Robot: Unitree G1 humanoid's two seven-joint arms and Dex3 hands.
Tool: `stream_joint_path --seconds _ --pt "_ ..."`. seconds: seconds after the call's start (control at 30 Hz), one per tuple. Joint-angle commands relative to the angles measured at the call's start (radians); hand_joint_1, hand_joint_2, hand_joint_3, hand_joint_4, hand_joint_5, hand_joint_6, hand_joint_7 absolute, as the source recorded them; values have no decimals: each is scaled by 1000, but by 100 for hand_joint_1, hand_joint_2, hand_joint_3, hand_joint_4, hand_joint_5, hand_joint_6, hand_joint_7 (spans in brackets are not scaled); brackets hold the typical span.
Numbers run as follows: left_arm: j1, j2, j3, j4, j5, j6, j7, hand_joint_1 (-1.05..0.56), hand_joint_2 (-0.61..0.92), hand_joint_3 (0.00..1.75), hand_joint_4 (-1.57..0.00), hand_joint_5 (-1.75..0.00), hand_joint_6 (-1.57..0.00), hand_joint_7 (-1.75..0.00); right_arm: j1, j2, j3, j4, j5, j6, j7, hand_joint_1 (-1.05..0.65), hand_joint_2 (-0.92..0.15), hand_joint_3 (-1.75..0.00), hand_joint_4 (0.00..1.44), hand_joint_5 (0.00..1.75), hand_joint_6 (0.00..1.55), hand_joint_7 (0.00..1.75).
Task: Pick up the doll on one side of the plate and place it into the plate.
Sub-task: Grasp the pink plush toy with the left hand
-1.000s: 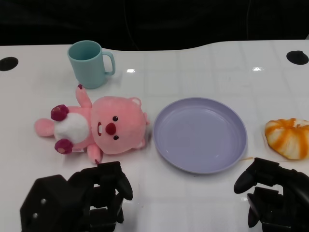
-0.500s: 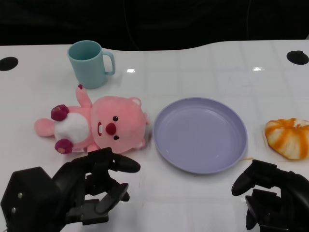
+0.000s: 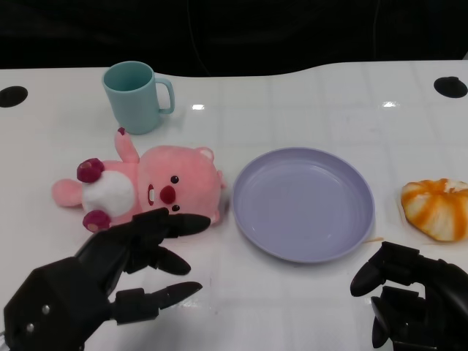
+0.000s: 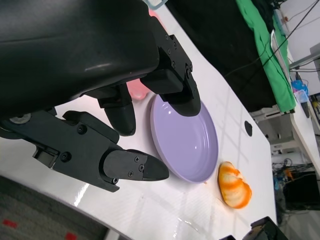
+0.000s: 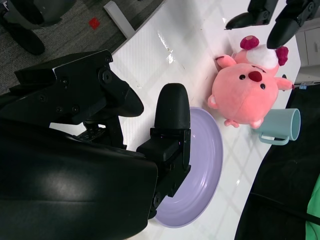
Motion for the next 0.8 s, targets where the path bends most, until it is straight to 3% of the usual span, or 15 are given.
stream_joint_path --seconds 0.03,0.33,0.8 --pt "3 38 13 -42 40 -5 8 -39 92 6 -29 -97 -44 -20 2 -3 -2 -16 5 14 -6 -1 -74 -104 61 175 49 152" --pt "-18 100 3 -100 184 4 13 -39 91 1 -24 -85 -43 -13 6 -2 -1 -15 4 4 -5 0 -74 -103 61 175 49 152" --pt "-105 187 5 -75 439 -71 44 -54 92 0 -20 -67 -42 -2 11 -9 -3 -14 0 3 -2 -2 -73 -104 61 175 49 151"
